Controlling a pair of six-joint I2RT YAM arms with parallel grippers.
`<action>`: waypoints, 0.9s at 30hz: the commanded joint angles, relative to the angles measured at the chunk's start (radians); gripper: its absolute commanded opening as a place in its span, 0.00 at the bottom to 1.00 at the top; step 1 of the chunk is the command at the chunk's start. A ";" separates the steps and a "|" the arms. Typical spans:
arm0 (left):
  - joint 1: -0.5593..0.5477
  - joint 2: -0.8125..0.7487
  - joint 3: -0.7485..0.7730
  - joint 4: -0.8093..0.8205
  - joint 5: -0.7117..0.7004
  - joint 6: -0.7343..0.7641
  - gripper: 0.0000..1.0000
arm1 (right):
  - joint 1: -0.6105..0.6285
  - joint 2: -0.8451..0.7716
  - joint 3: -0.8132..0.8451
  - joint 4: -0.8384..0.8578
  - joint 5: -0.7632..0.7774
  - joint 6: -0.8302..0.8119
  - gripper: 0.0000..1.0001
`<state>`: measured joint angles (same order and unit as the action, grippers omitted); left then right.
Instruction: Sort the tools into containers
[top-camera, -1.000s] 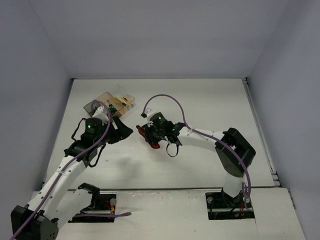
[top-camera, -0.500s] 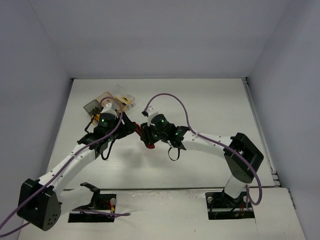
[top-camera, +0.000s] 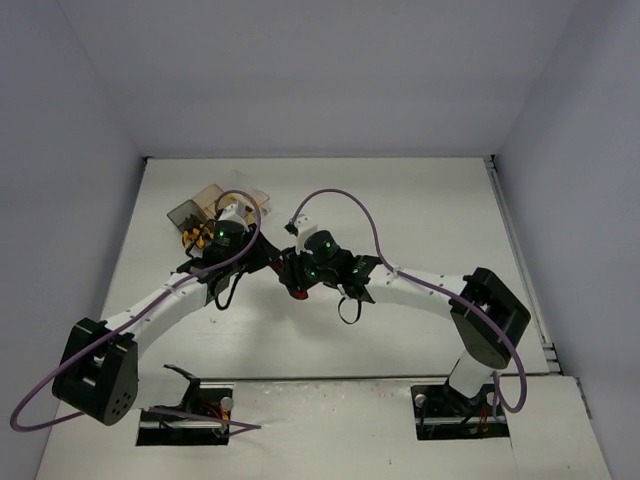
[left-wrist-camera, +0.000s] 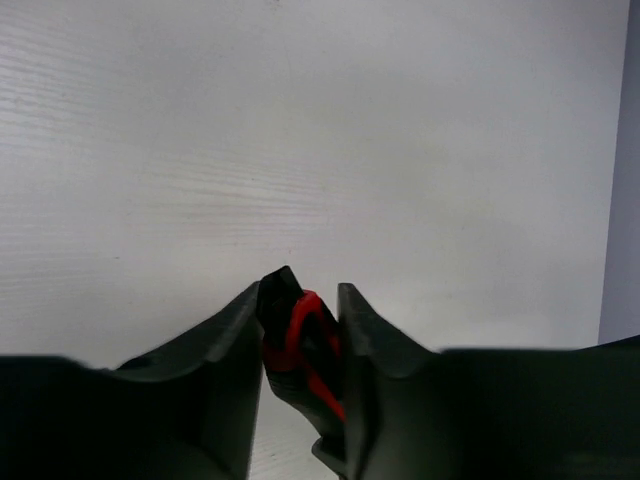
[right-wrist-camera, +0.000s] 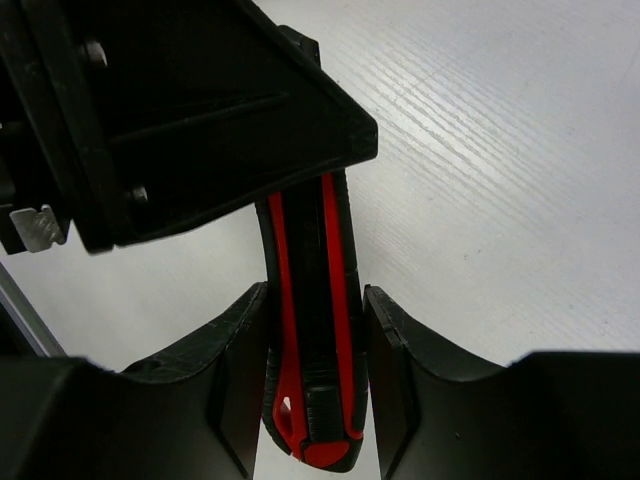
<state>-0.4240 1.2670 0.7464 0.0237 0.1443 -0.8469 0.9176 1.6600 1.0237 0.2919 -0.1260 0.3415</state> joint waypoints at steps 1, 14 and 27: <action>-0.021 0.013 0.056 0.097 0.037 -0.015 0.17 | 0.005 -0.075 -0.002 0.105 -0.001 0.010 0.00; 0.143 0.097 0.219 0.079 0.104 0.054 0.00 | -0.016 -0.195 -0.064 0.037 0.098 -0.029 0.71; 0.391 0.483 0.765 0.026 0.208 0.127 0.00 | -0.022 -0.455 -0.241 -0.100 0.270 -0.053 0.76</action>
<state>-0.0905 1.6452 1.3397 0.0045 0.2749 -0.7575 0.9035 1.2608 0.8236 0.1980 0.0831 0.2981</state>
